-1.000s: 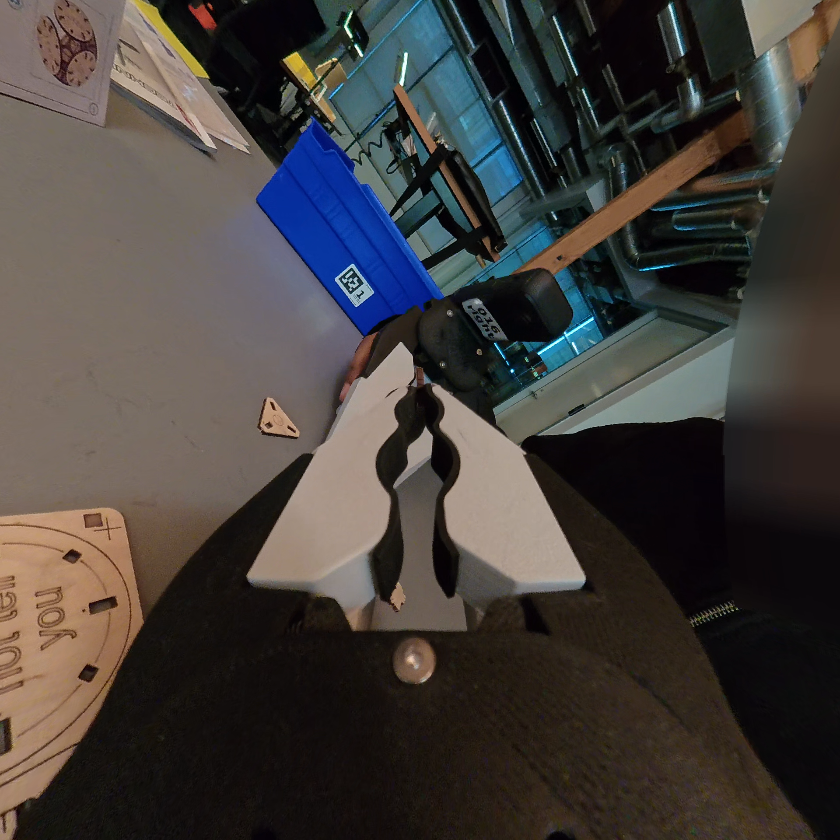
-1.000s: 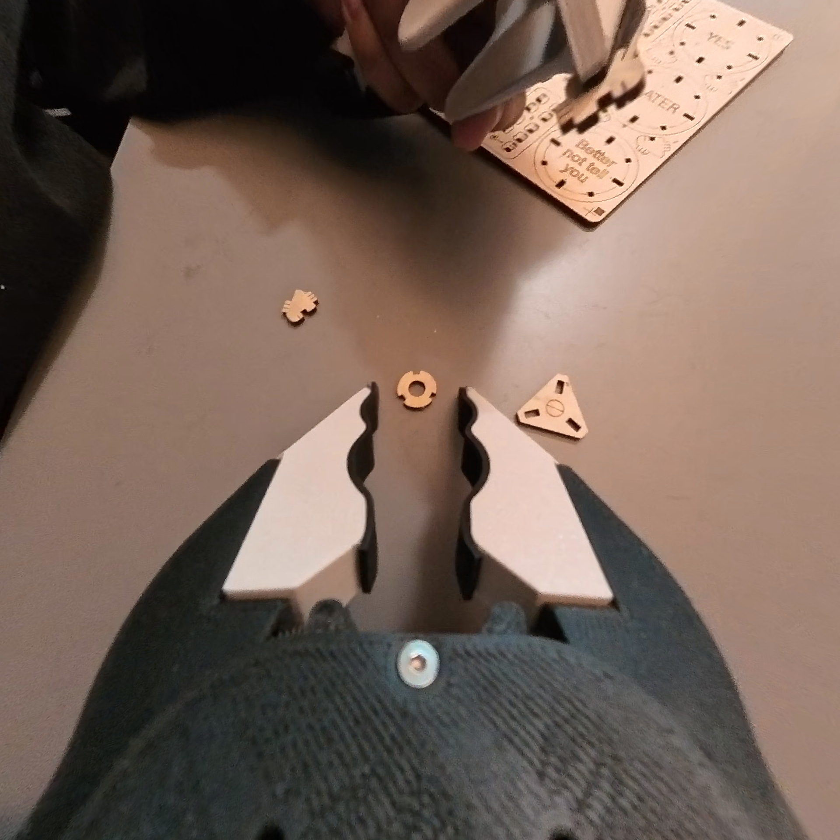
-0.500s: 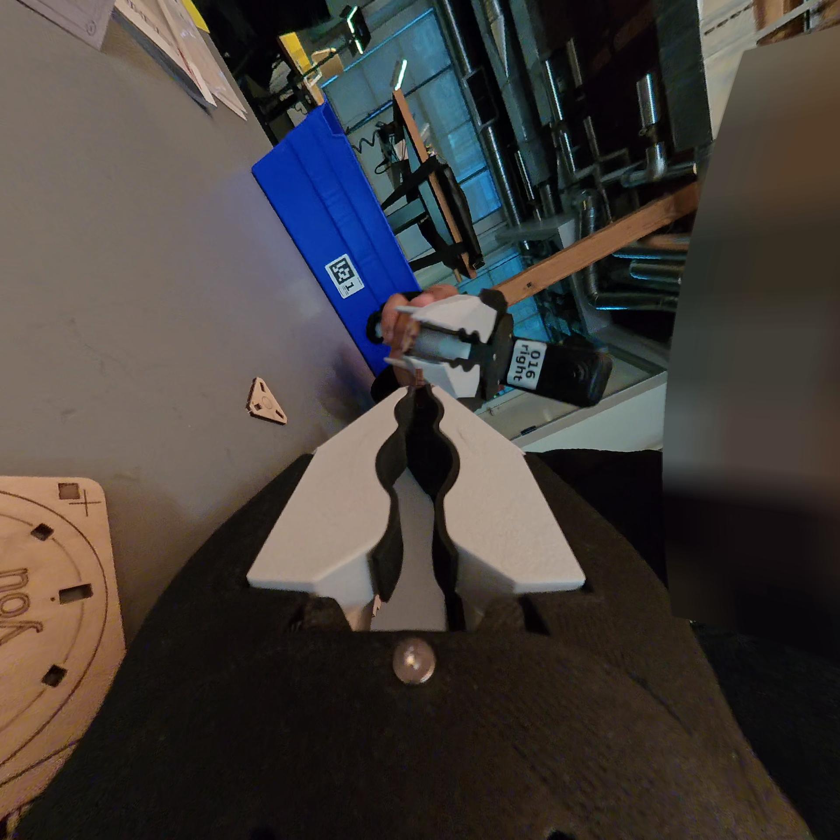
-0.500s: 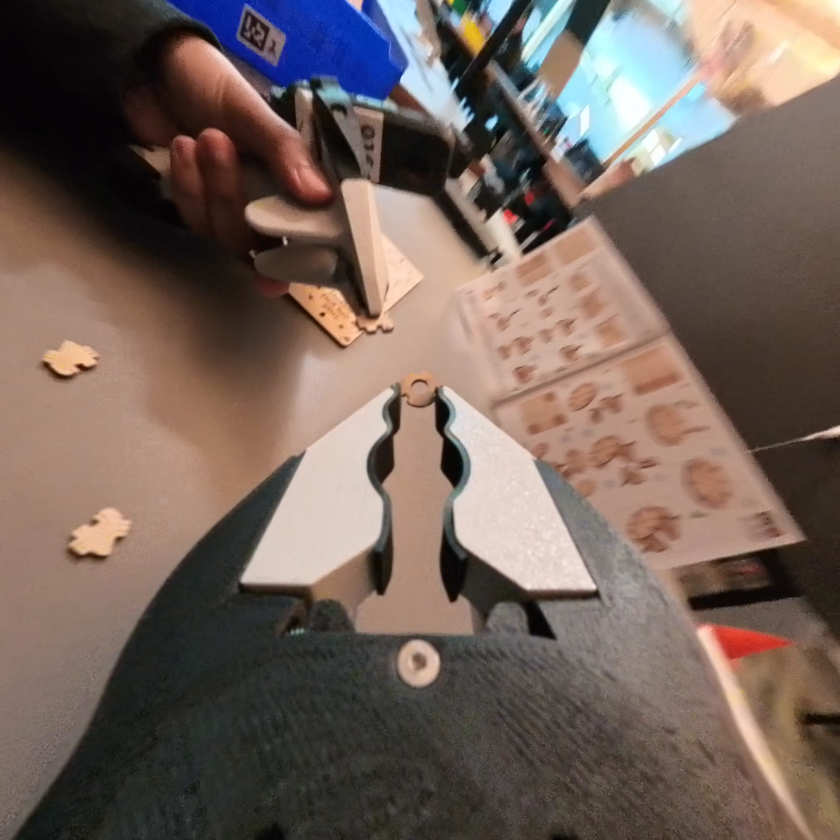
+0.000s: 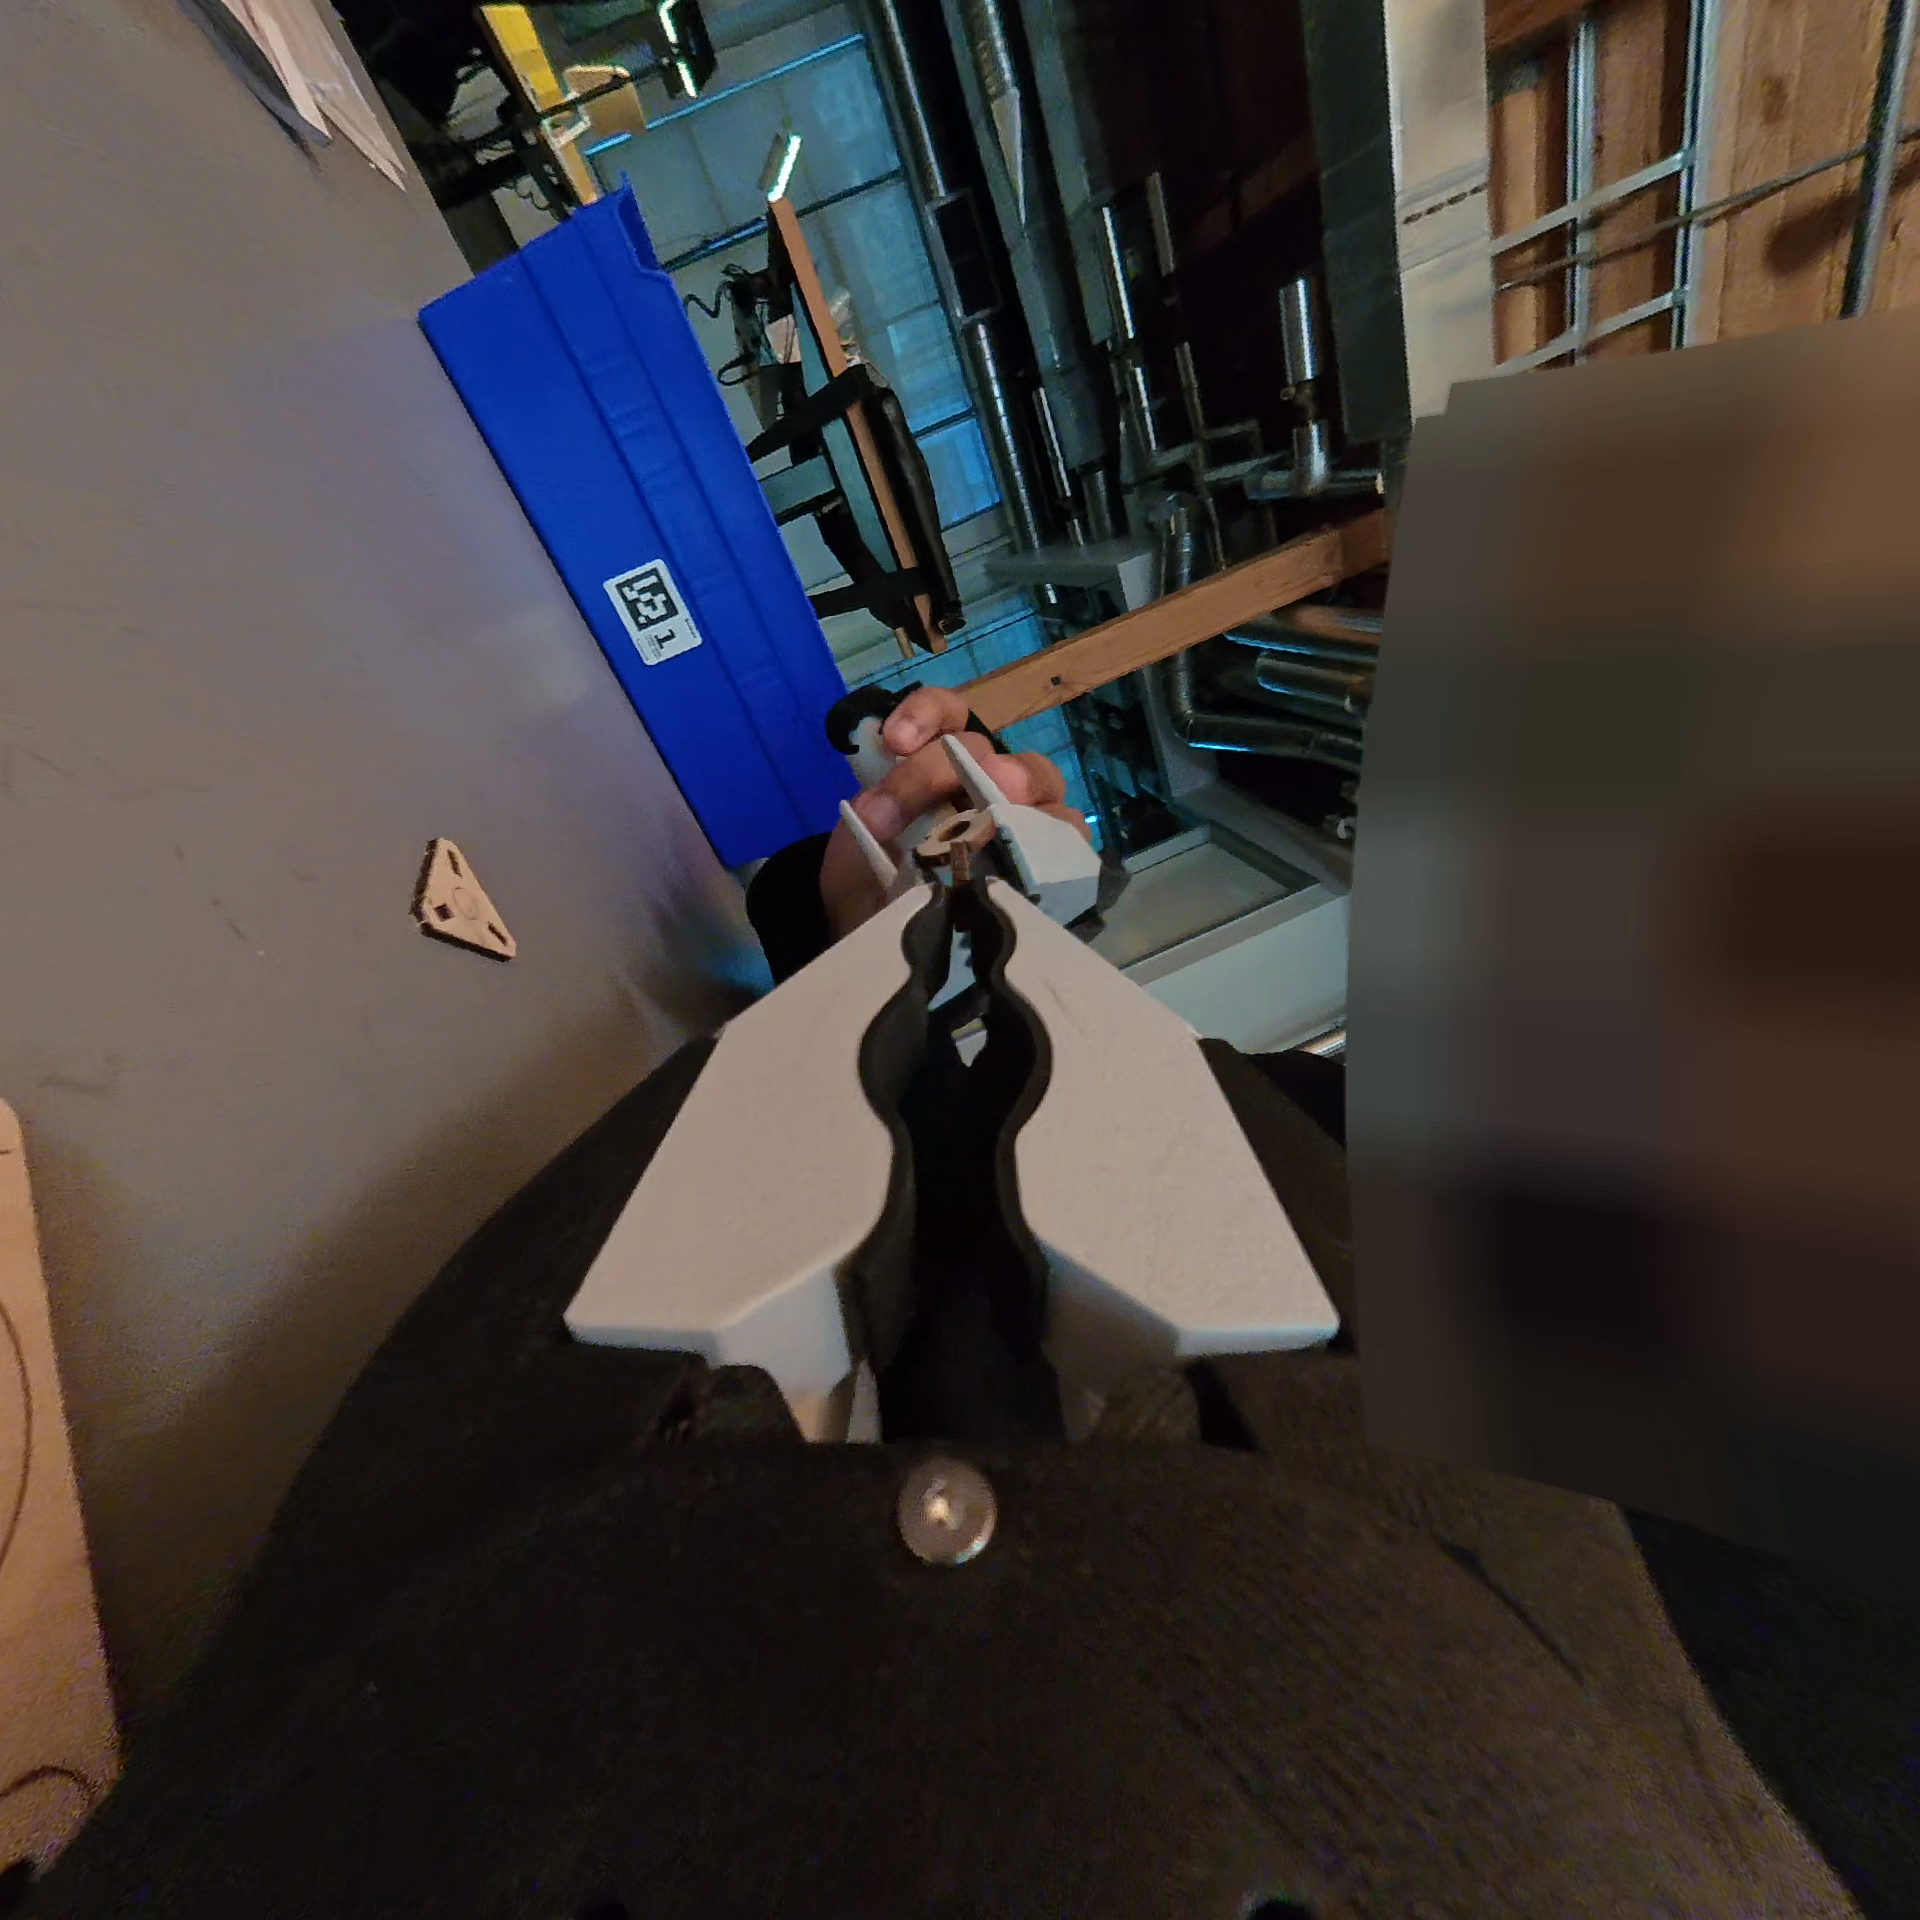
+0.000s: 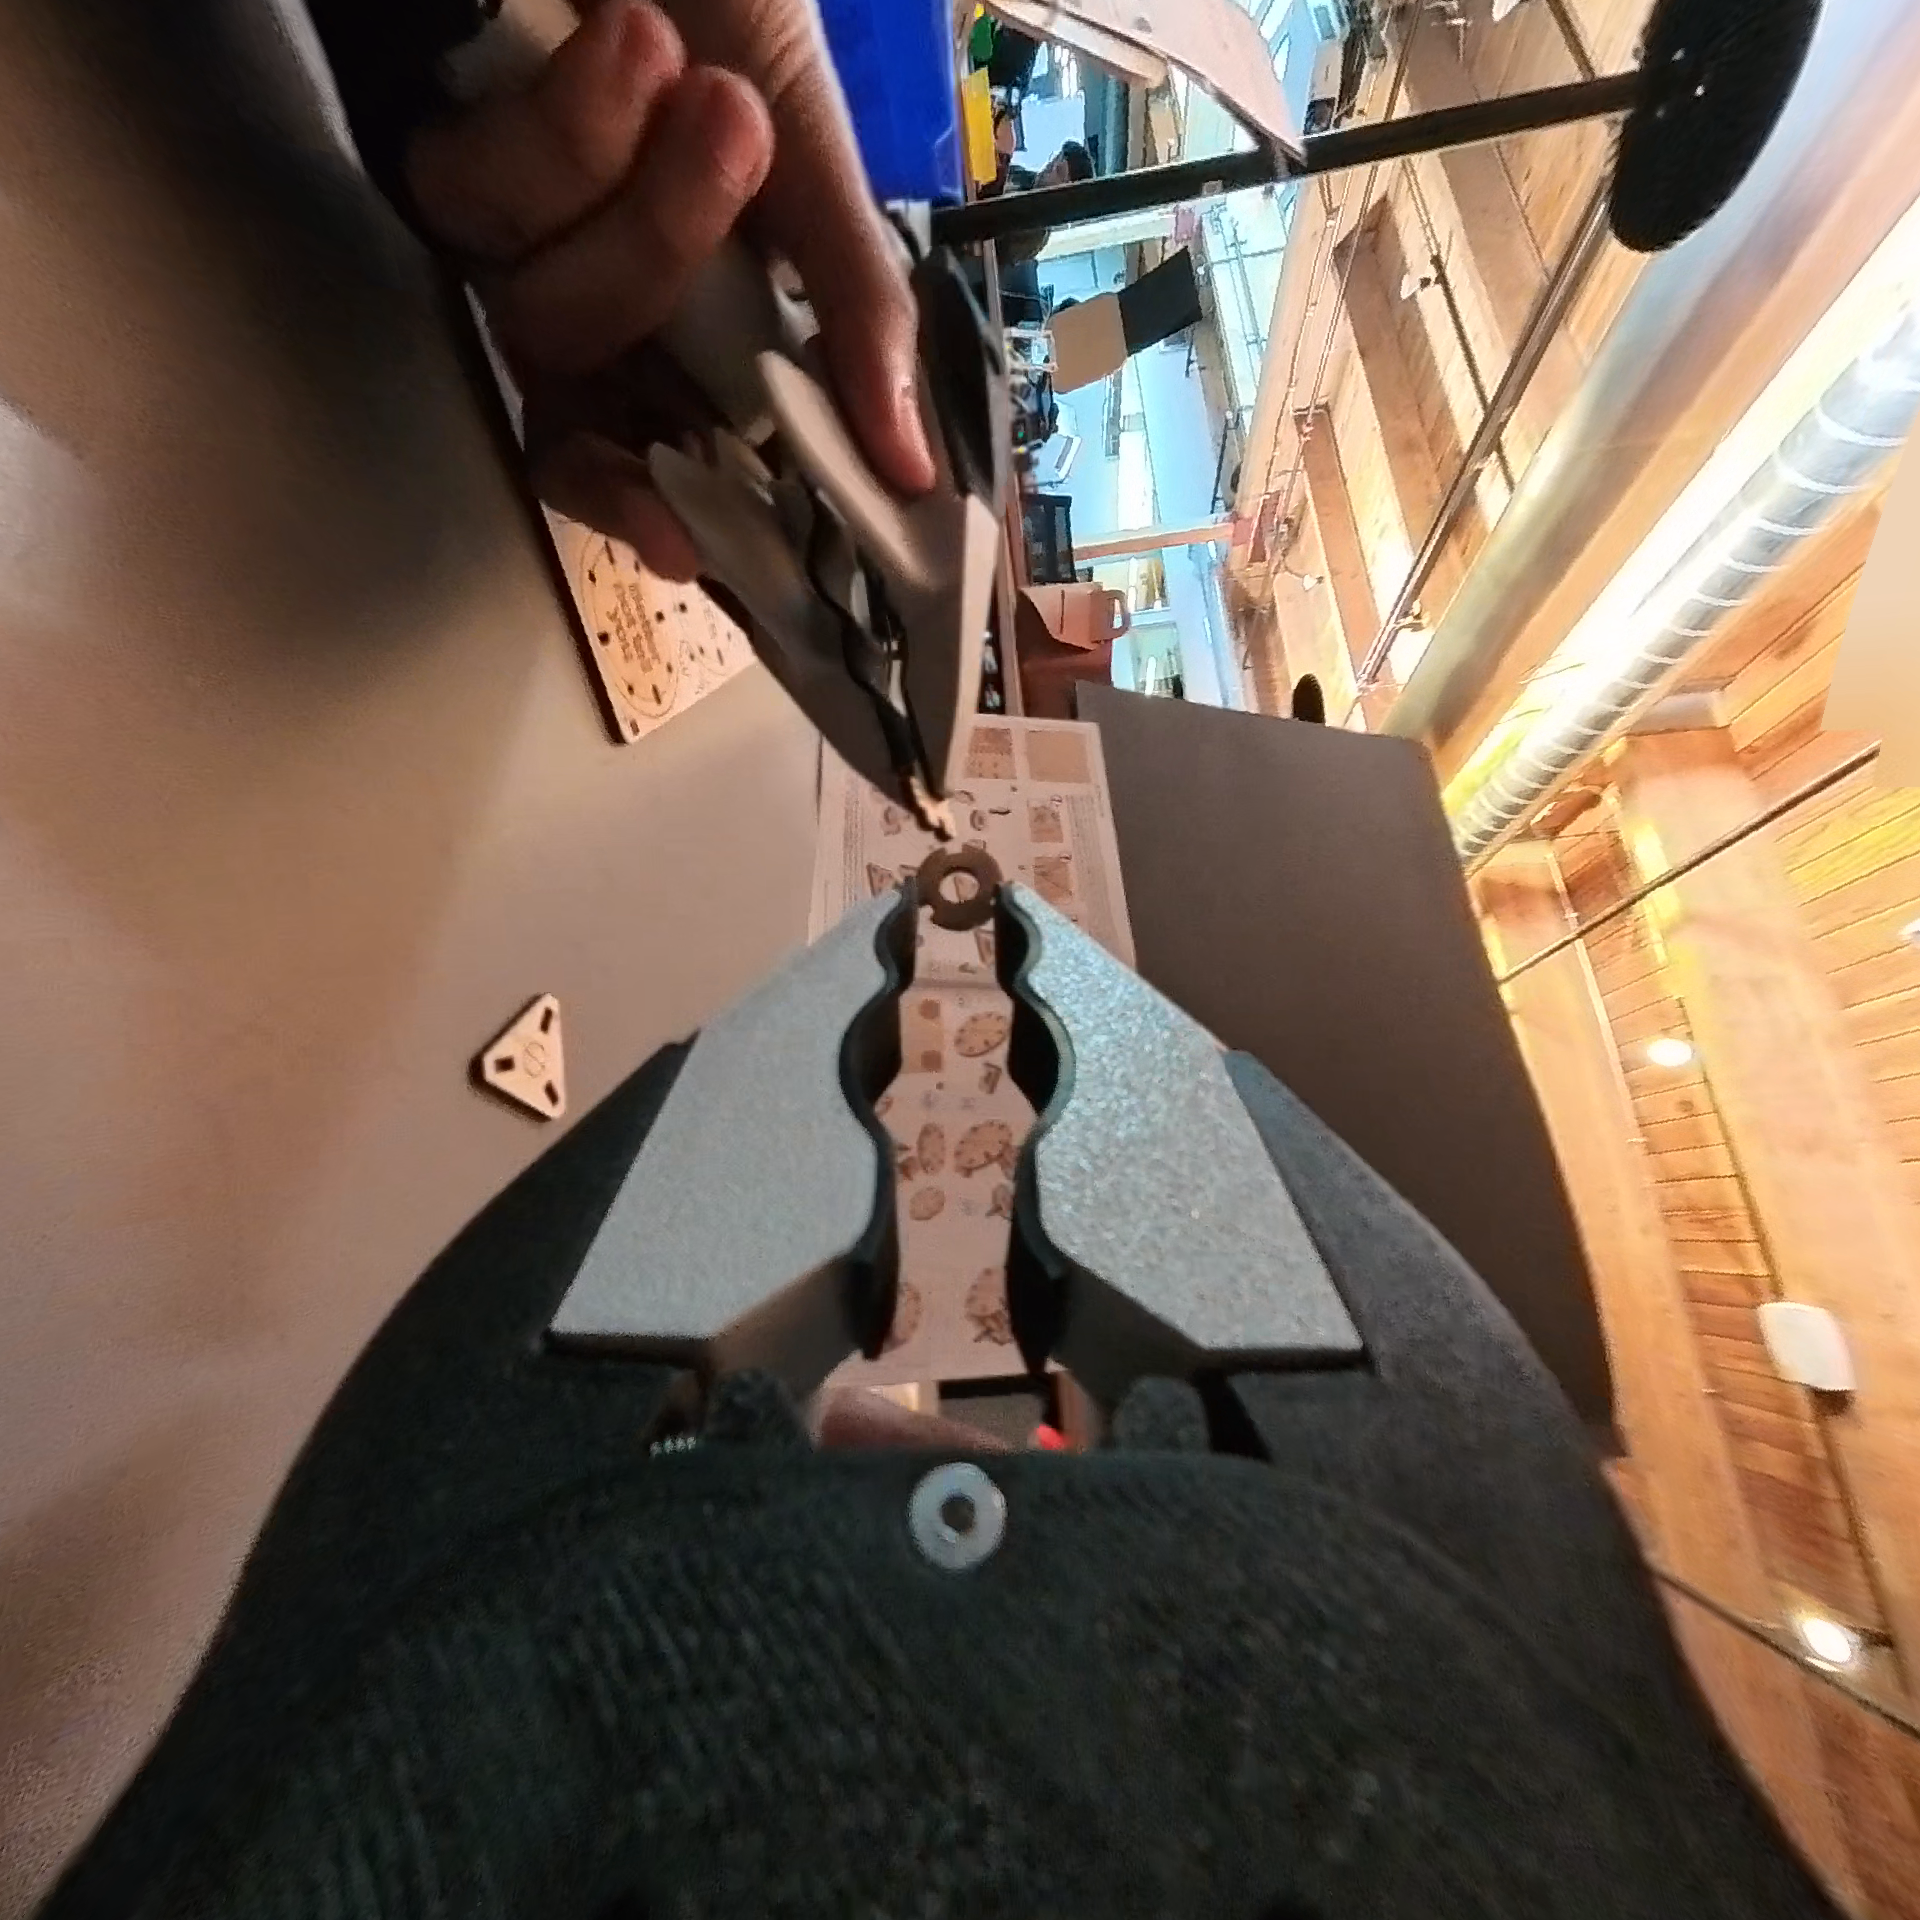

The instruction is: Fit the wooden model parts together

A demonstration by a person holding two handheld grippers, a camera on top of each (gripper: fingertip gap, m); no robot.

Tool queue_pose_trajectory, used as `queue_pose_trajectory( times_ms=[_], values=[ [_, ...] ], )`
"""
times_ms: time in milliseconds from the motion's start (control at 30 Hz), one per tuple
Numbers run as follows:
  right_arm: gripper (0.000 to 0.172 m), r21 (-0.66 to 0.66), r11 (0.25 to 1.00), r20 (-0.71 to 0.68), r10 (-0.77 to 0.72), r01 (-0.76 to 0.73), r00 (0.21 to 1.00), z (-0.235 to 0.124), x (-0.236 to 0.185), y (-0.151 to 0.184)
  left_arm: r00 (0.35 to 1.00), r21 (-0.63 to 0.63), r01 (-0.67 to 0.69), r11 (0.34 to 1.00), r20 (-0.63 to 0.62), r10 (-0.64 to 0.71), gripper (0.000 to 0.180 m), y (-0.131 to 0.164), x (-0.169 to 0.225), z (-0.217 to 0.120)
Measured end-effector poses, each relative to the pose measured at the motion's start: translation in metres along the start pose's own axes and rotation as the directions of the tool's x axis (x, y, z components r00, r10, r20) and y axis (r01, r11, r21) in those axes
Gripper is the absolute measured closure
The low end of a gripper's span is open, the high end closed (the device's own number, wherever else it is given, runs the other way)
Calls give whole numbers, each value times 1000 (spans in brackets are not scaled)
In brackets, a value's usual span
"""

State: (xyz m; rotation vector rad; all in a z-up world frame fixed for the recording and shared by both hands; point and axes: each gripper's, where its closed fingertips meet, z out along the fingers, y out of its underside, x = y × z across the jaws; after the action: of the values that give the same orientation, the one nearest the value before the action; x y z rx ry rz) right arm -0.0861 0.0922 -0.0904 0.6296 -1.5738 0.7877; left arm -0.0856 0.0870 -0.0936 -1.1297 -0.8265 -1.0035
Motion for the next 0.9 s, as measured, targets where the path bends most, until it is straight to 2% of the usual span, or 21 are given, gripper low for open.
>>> queue_pose_trajectory(
  times_ms=[200, 900],
  values=[
    [160, -20, 990, -30, -140, 139, 990, 1, -2, -5, 1000, -1, 12, 1000, -4, -12, 180, 0, 0, 0],
    [161, -5, 966, -50, -260, 260, 964, -4, -5, -15, 1000, -52, 3, 999, -10, -3, 180, 7, 2, 1]
  ],
)
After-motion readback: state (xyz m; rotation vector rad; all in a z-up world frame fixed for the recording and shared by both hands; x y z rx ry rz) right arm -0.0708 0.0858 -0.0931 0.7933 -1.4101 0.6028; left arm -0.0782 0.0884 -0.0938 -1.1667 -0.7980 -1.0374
